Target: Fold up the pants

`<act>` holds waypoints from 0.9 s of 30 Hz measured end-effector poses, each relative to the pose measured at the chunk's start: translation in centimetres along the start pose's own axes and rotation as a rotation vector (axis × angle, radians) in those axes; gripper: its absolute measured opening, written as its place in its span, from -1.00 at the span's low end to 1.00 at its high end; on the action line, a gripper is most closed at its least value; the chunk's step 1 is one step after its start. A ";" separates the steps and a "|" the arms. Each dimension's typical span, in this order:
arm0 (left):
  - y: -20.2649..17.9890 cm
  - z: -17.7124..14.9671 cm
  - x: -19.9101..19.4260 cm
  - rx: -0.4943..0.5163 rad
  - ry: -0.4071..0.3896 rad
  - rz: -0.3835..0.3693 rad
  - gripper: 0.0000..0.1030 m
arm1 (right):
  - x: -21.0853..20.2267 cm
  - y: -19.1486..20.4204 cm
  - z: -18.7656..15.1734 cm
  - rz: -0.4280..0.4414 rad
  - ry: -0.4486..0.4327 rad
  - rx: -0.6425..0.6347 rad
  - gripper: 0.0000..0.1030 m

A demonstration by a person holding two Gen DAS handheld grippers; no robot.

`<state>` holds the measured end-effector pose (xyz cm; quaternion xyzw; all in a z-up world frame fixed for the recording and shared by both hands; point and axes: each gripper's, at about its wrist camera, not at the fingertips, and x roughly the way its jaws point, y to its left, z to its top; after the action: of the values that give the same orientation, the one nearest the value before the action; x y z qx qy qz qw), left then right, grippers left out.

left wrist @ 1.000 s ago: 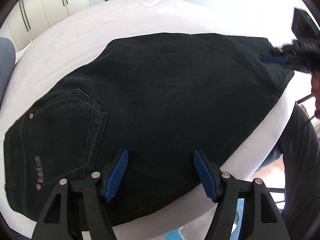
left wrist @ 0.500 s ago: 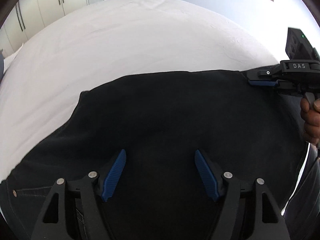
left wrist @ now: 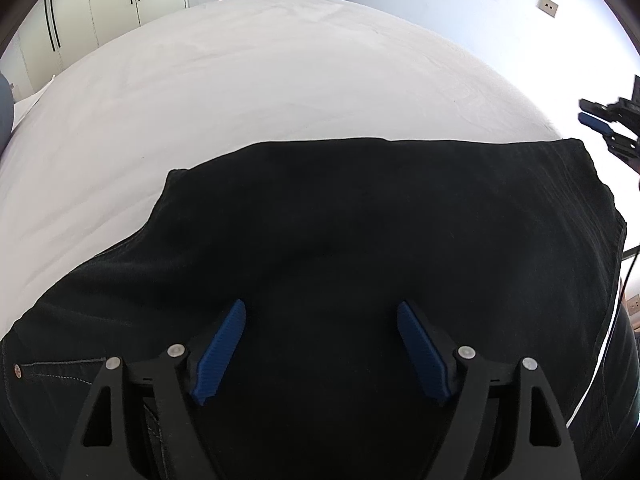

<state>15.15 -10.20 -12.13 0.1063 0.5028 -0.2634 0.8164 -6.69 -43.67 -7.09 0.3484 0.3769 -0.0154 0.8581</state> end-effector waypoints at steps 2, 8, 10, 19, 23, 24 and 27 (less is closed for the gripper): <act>0.0 0.0 0.0 -0.007 -0.005 0.002 0.59 | -0.7 1.6 -2.6 0.037 0.065 -0.087 -0.58; -1.3 0.3 0.8 -0.011 -0.003 0.004 0.59 | 3.7 -3.0 -4.3 -0.068 0.141 0.017 -0.70; -1.6 0.3 0.5 -0.010 -0.004 0.005 0.60 | 4.5 -5.4 -2.7 -0.031 0.119 0.081 -0.71; -1.3 0.0 0.5 -0.016 -0.018 0.005 0.60 | 3.4 -9.8 4.5 -0.137 -0.014 0.124 -1.00; -1.3 -0.3 0.6 -0.024 -0.032 0.009 0.61 | -1.3 -10.2 4.7 -0.225 -0.085 0.159 -0.83; -1.2 -0.3 0.6 -0.024 -0.034 0.010 0.61 | -2.3 -10.0 4.0 -0.135 -0.099 0.186 -0.82; -1.1 -0.4 0.7 -0.024 -0.035 0.015 0.62 | -1.8 -7.4 0.9 0.063 0.000 0.143 -0.83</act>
<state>14.51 -11.23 -12.85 0.0958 0.4906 -0.2532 0.8282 -9.53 -50.22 -9.86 0.4203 0.3636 -0.0153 0.8312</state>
